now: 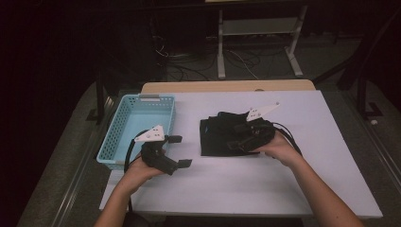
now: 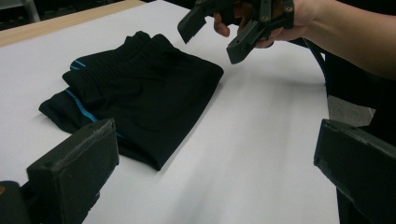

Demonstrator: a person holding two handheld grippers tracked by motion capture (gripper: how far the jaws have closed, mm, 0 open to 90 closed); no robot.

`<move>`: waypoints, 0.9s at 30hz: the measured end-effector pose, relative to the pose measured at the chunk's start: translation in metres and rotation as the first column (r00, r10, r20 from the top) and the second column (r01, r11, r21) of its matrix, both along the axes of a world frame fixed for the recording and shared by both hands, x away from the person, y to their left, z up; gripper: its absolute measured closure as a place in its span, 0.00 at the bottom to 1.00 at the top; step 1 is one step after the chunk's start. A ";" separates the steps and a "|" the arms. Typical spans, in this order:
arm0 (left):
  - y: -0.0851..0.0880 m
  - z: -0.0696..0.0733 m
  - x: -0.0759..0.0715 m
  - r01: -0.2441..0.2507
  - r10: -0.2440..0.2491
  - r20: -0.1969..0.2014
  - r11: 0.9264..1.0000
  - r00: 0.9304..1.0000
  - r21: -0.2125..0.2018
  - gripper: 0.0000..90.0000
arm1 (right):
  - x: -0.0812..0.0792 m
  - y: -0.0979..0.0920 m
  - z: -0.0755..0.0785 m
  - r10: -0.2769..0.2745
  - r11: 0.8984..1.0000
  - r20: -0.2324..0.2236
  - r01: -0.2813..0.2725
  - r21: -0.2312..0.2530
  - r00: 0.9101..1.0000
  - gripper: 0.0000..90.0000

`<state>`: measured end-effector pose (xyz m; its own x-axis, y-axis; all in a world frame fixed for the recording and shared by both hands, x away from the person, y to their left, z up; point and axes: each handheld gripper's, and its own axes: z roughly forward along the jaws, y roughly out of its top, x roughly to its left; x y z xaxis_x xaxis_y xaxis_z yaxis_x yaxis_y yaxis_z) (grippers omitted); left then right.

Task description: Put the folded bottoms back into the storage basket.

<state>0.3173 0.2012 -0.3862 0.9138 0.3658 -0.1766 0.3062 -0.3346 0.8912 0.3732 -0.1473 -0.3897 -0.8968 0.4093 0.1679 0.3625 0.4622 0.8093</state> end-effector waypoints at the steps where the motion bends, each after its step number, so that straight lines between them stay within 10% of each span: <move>1: 0.000 0.000 0.000 0.000 0.000 0.000 1.000 1.000 0.000 0.00 | 0.000 0.000 -0.001 0.000 1.000 -0.007 0.000 -0.005 1.000 0.28; 15: 0.000 0.000 0.000 -0.001 0.001 0.000 1.000 1.000 0.001 0.00 | -0.001 0.004 -0.016 0.032 0.996 -0.023 -0.034 -0.076 0.999 0.59; 27: 0.000 0.000 0.000 0.000 0.000 0.000 1.000 1.000 0.002 0.00 | 0.001 0.005 -0.028 0.038 0.989 -0.032 -0.042 -0.139 0.999 0.64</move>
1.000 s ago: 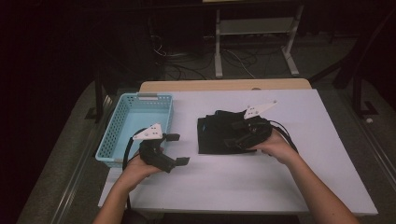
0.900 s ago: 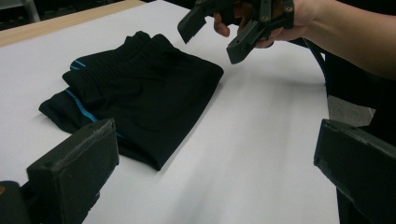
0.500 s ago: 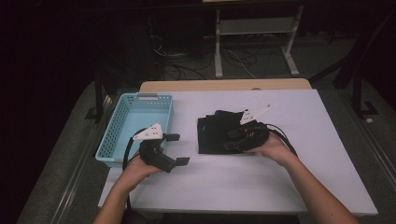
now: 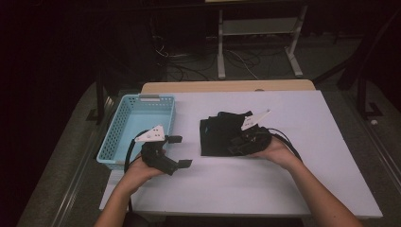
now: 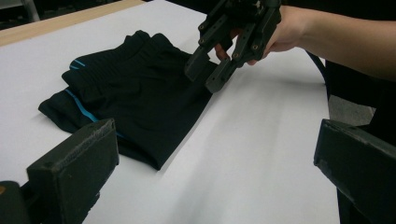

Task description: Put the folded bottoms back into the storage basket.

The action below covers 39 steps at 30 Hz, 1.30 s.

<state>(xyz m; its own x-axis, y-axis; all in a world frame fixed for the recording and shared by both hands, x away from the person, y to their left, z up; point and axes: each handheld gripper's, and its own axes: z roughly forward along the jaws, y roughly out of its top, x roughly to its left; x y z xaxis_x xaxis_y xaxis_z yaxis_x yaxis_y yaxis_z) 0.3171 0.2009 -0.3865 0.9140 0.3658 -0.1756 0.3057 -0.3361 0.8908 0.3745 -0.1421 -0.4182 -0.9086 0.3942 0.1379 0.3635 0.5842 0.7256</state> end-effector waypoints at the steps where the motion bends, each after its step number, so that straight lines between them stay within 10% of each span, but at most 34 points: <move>1: 0.000 0.000 0.000 0.000 0.000 0.000 1.000 1.000 0.000 0.00 | 0.000 0.000 -0.002 -0.001 1.000 -0.001 0.001 -0.004 1.000 0.65; 19: 0.000 0.000 0.000 0.001 -0.001 -0.001 1.000 1.000 -0.001 0.00 | 0.001 0.002 -0.021 0.024 0.998 0.008 -0.024 -0.063 1.000 0.67; 39: 0.000 0.000 0.000 -0.002 0.002 -0.002 1.000 1.000 0.000 0.00 | -0.007 0.006 -0.029 0.092 0.986 0.129 -0.073 -0.147 0.987 0.72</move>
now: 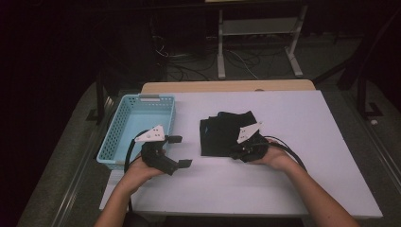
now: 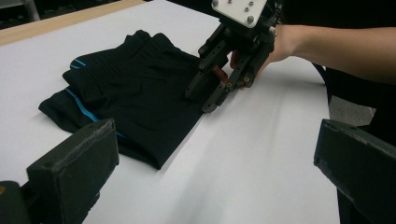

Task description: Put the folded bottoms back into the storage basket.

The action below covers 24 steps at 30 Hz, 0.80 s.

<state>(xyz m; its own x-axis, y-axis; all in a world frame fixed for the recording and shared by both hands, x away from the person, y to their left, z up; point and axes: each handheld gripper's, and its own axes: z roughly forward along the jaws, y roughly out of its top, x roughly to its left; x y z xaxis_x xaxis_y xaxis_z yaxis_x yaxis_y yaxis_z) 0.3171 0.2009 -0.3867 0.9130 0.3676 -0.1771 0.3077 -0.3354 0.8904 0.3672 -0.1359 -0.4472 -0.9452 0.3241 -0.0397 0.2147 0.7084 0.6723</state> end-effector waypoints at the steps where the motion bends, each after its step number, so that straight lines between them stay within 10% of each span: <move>1: 0.000 0.000 0.000 0.000 0.000 0.000 1.000 1.000 0.001 0.00 | 0.000 0.000 0.000 -0.002 1.000 0.005 0.002 -0.001 1.000 0.73; 13: 0.000 0.000 0.000 -0.001 0.001 -0.001 1.000 1.000 0.001 0.00 | 0.000 0.000 -0.001 -0.019 1.000 0.043 0.019 -0.003 0.999 0.87; 24: 0.000 0.000 0.000 0.003 -0.003 -0.001 1.000 1.000 0.000 0.00 | 0.006 -0.004 0.001 -0.041 0.999 -0.042 0.043 0.030 0.998 0.94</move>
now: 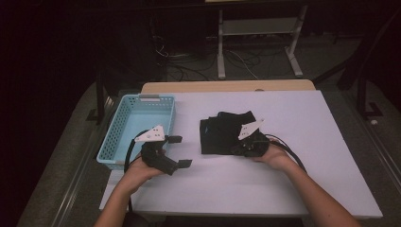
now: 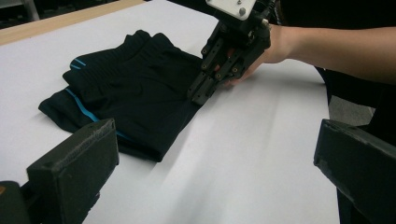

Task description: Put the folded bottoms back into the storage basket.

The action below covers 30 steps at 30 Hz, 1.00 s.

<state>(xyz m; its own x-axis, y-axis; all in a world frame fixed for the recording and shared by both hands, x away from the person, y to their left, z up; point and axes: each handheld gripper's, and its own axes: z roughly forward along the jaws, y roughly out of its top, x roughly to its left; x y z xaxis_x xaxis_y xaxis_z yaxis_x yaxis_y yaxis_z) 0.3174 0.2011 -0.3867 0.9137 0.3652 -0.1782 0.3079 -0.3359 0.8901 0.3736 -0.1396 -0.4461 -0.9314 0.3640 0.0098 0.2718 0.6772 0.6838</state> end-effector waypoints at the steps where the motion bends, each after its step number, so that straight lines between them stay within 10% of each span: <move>1: 0.000 0.000 0.000 0.000 0.000 0.000 1.000 1.000 0.001 0.00 | 0.001 -0.001 0.000 -0.004 1.000 -0.020 0.004 0.011 1.000 0.94; 30: 0.001 0.000 0.000 -0.001 0.001 -0.002 1.000 1.000 -0.001 0.00 | -0.010 -0.012 0.015 -0.014 0.996 -0.076 0.021 0.087 0.997 0.94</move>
<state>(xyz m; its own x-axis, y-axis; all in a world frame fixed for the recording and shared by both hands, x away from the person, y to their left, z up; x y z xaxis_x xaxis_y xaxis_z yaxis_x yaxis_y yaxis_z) 0.3170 0.2016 -0.3867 0.9129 0.3664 -0.1801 0.3099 -0.3349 0.8898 0.3641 -0.1514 -0.4308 -0.9203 0.3747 0.1126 0.3363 0.6104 0.7172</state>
